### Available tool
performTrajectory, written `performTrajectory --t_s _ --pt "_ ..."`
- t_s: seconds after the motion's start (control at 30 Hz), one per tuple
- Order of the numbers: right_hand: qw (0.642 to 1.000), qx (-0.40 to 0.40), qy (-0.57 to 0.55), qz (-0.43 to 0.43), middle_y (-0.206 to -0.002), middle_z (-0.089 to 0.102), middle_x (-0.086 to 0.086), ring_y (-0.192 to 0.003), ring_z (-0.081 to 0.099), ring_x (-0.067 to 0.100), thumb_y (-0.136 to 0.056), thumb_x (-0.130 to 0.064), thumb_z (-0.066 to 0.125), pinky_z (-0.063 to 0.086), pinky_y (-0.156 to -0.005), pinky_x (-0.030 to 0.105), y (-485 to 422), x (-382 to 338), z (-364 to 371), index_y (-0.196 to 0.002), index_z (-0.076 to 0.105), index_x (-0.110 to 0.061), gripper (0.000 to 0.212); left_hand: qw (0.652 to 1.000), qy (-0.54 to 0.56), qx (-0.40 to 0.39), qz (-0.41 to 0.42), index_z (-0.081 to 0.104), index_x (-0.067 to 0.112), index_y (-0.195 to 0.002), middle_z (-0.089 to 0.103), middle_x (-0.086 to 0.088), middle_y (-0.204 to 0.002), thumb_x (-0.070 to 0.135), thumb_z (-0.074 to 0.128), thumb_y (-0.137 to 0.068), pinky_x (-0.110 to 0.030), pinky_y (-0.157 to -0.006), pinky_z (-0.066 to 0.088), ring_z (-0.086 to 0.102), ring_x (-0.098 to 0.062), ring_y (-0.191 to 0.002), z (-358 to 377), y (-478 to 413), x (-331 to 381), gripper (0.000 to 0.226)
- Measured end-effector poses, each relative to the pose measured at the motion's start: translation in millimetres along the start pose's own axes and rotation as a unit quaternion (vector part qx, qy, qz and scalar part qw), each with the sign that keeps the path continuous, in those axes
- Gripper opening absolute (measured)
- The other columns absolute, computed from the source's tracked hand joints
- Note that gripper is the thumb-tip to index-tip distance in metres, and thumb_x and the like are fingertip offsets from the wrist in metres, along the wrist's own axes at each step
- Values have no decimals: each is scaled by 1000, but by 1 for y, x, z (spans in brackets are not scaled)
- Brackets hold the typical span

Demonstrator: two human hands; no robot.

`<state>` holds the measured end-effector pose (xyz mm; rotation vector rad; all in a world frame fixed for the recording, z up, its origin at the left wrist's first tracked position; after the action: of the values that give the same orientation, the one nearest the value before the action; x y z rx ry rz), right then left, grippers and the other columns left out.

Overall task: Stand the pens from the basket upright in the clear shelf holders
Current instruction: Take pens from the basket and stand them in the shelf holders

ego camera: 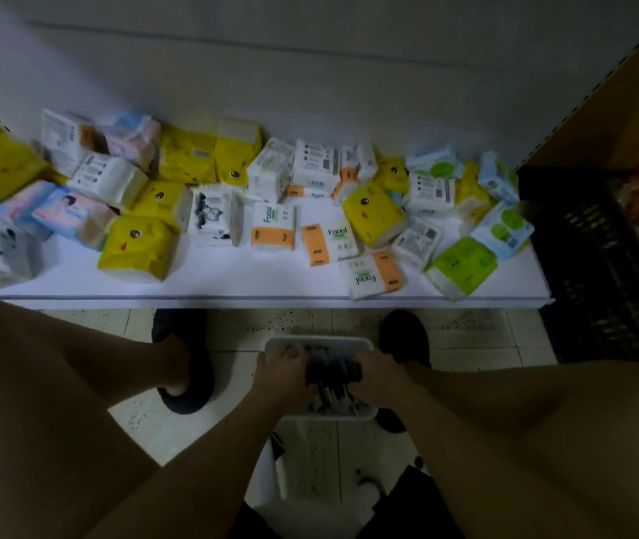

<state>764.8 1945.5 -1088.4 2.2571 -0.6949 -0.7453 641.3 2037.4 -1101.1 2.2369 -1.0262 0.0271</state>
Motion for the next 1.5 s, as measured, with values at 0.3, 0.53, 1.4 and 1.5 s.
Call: performTrajectory --t_s 0.3,0.53,1.4,1.5 --pt "992 -83 -42 82 -92 54 8 -88 52 23 -92 -26 57 42 -74 27 -34 22 67 -114 61 -2 32 986 92 -132 -37 44 19 -140 48 -9 -140 31 53 -93 -43 -103 43 48 -28 -124 88 -8 9 49" --pt "984 -145 -47 96 -113 60 12 -113 58 31 -94 -21 56 49 -87 33 -33 51 97 -122 59 -3 34 978 64 -196 8 34 23 -148 40 -10 -145 25 54 -92 -39 -106 41 41 -28 -131 114 -13 12 59" --pt "972 -212 -35 100 -146 42 16 -131 43 29 -101 -27 46 38 -106 31 -42 39 127 -146 35 -4 51 926 310 -179 -123 68 -1 -99 68 -13 -88 8 59 -90 -27 -74 55 66 -19 -78 77 -26 -1 16" --pt "969 -213 -41 122 -133 51 17 -119 53 28 -101 -24 45 47 -86 25 -45 41 134 -136 45 -1 42 884 393 -179 -177 65 5 -96 61 -7 -78 11 57 -92 -22 -61 48 57 -14 -68 72 -15 -17 11"
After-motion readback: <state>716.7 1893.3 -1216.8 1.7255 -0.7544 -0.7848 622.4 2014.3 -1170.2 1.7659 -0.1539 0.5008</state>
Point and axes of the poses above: each hand's wrist, its own y-axis away from the middle knuckle, its own z-axis out of the palm, x = y × z, the point moved 8 cm from there along -y, towards the middle knuckle
